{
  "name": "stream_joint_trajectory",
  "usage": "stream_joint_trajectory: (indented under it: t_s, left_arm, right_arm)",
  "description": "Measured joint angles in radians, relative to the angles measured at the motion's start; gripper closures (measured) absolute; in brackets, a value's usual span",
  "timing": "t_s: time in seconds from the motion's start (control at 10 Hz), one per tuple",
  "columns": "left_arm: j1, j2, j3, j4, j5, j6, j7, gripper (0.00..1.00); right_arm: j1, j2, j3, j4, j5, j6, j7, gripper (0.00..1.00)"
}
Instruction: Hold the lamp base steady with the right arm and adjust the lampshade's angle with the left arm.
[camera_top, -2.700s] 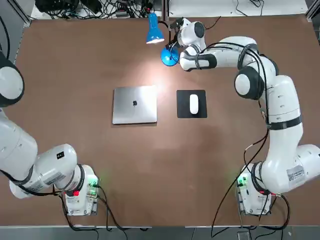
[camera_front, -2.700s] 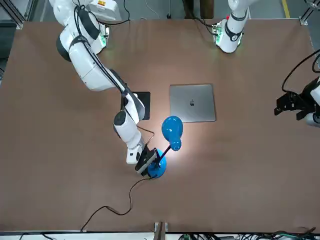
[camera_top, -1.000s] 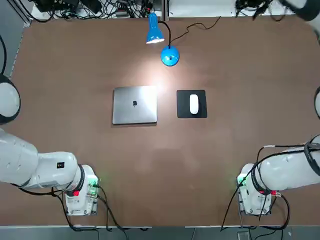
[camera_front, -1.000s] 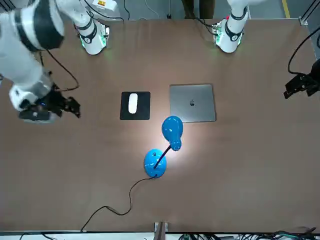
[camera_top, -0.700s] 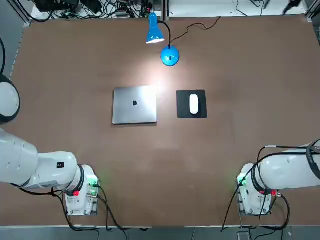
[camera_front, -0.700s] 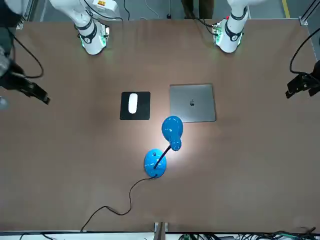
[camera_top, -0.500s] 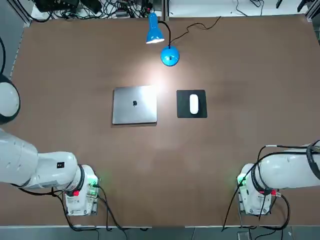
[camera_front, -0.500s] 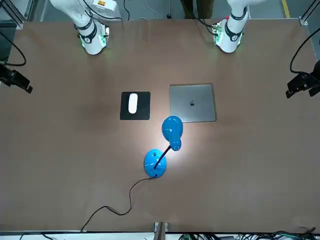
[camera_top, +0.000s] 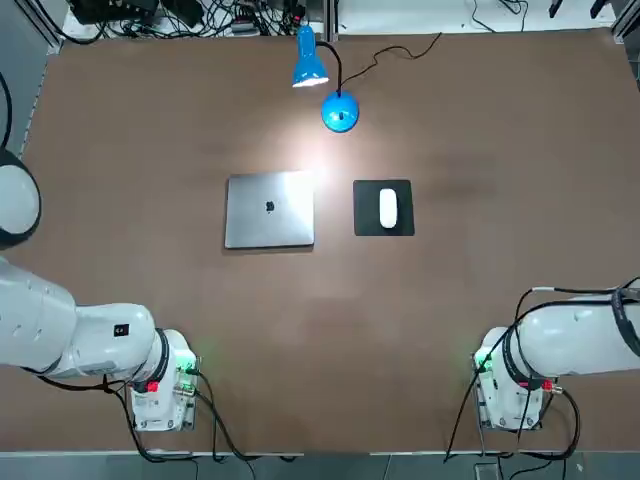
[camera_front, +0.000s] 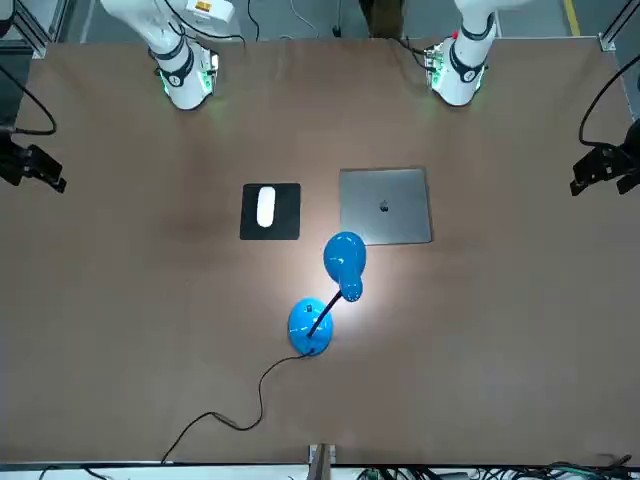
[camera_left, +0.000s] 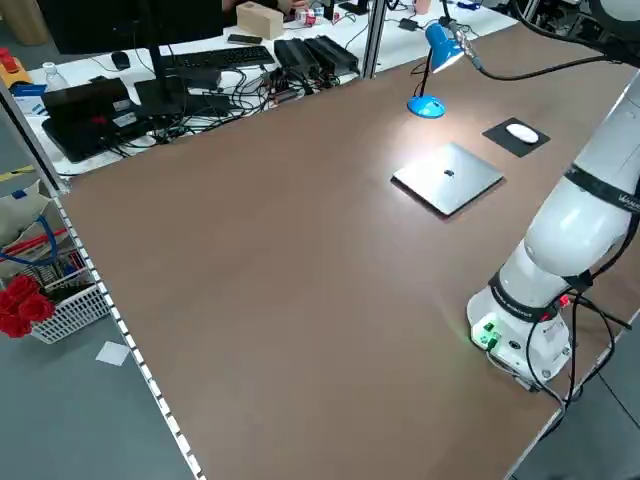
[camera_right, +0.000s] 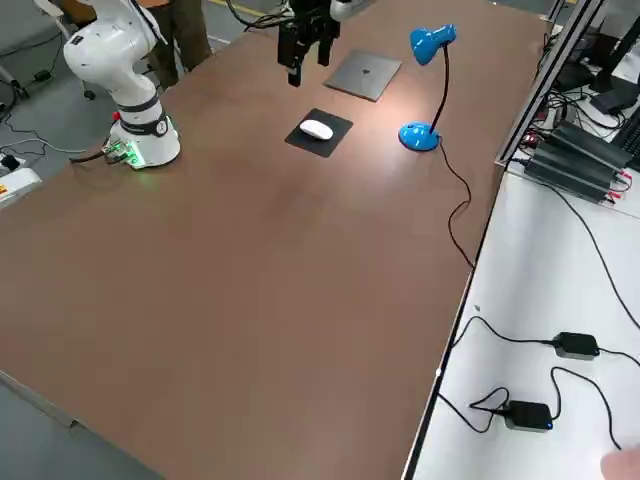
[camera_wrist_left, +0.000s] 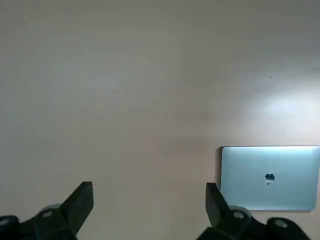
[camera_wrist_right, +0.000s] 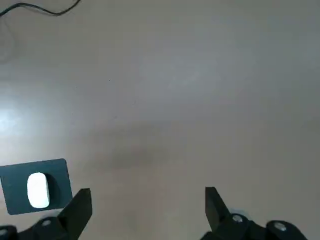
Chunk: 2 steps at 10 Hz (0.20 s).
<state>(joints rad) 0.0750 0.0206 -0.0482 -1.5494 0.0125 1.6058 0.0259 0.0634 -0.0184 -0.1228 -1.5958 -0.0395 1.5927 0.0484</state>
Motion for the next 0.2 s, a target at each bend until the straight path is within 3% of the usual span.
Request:
stream_joint_trajectory:
  t_s: [0.2]
  left_arm:
    - [0.0, 0.0, 0.0, 0.0, 0.0, 0.0, 0.0, 0.01]
  right_arm:
    - [-0.001, 0.0, 0.01, 0.0, 0.004, 0.004, 0.0, 0.0]
